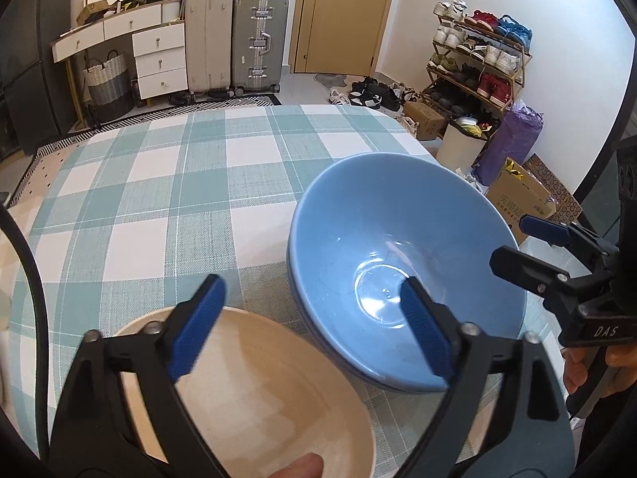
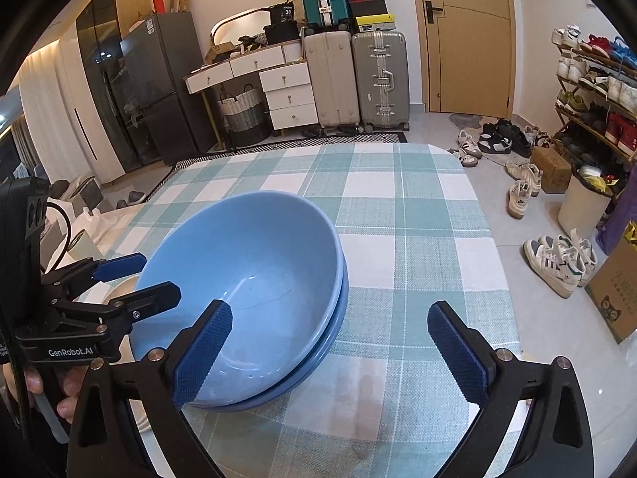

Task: Organize plates and bowls
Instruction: 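Open both tools off the nested bowl rims, then close both tools on the rims of the nested blue bowls, then lift and carry the nested bowls with both tools over the cream plate stack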

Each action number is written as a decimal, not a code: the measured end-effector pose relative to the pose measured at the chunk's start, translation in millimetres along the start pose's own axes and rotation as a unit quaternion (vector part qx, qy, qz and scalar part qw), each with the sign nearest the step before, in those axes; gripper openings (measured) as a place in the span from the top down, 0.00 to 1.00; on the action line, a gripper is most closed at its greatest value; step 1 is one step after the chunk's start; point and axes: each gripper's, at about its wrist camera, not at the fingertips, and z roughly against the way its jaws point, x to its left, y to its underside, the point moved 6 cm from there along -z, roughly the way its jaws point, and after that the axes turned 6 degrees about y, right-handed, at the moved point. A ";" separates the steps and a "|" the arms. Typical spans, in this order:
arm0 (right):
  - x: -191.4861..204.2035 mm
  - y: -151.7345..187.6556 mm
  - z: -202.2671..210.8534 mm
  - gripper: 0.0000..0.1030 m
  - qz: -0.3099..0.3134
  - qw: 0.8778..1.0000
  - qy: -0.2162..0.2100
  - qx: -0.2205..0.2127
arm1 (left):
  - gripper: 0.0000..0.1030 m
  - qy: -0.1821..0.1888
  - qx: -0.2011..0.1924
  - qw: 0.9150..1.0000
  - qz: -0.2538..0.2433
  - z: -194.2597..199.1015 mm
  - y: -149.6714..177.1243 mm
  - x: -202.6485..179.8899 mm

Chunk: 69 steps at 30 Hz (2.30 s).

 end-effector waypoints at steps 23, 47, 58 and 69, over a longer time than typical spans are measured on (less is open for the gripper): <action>-7.0 8.2 -20.2 0.22 -0.034 0.998 -0.028 0.033 | 0.06 0.042 0.014 0.999 0.027 -28.2 -7.1 0.4; 7.8 9.8 -21.9 0.66 -0.013 0.999 -0.022 0.031 | 0.66 0.031 0.037 0.999 0.020 -33.3 1.6 -2.2; 8.3 8.6 -15.6 0.66 -0.012 0.999 -0.011 0.028 | 0.66 0.031 0.030 0.999 0.017 -28.7 1.8 -3.0; 9.5 3.4 4.8 0.66 -0.008 1.000 -0.005 0.012 | 0.66 0.028 0.005 1.000 0.004 0.6 -5.0 -16.8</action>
